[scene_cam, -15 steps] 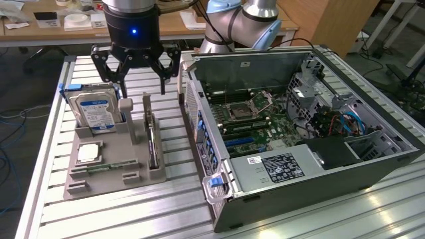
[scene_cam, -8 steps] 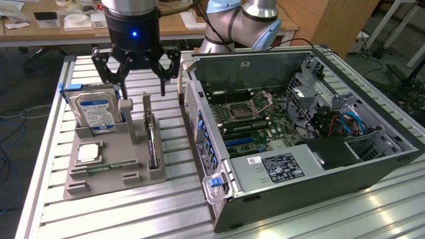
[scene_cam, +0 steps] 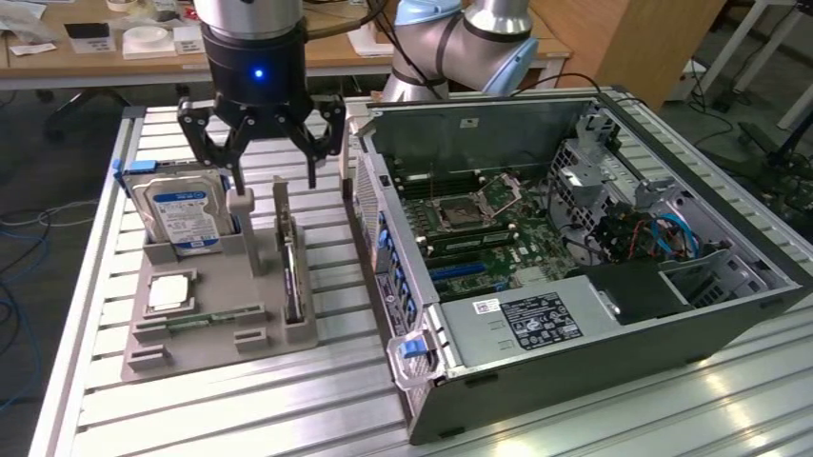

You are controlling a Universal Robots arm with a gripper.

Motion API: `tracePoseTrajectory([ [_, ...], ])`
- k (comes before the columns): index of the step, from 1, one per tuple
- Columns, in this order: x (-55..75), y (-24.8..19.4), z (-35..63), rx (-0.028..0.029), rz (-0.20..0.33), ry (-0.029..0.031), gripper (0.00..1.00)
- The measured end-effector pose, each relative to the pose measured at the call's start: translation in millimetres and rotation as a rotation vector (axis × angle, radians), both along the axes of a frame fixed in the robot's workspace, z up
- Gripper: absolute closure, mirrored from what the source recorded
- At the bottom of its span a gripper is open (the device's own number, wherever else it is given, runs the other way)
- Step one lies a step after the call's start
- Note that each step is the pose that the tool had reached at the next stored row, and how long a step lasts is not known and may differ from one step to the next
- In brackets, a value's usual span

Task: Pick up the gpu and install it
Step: 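Pick up the gpu and move the gpu toward the slot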

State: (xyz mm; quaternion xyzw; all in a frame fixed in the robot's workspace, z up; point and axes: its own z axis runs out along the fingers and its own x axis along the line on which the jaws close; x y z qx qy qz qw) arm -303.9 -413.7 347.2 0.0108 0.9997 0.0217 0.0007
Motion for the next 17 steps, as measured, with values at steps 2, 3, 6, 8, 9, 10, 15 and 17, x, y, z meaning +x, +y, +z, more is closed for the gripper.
tracePoseTrajectory([
  [2, 0.0, -0.1, -1.5, 0.0, 0.0, 0.0, 0.24],
  [3, 0.0, -0.1, -2.3, 0.0, 0.0, 0.0, 0.24],
  [6, 0.0, -0.1, -4.6, 0.0, 0.0, 0.0001, 0.24],
  [8, 0.0, -0.1, -6.4, 0.0, 0.0, 0.0, 0.24],
  [9, 0.0, -0.1, -7.2, 0.0, 0.0, 0.0, 0.24],
  [10, 0.0, -0.1, -8.0, 0.0, 0.0, 0.0, 0.24],
  [15, 0.0, -0.2, -12.0, 0.0, 0.001, 0.0, 0.24],
  [17, 0.0, -0.3, -13.5, 0.0001, 0.001, -0.0002, 0.24],
])
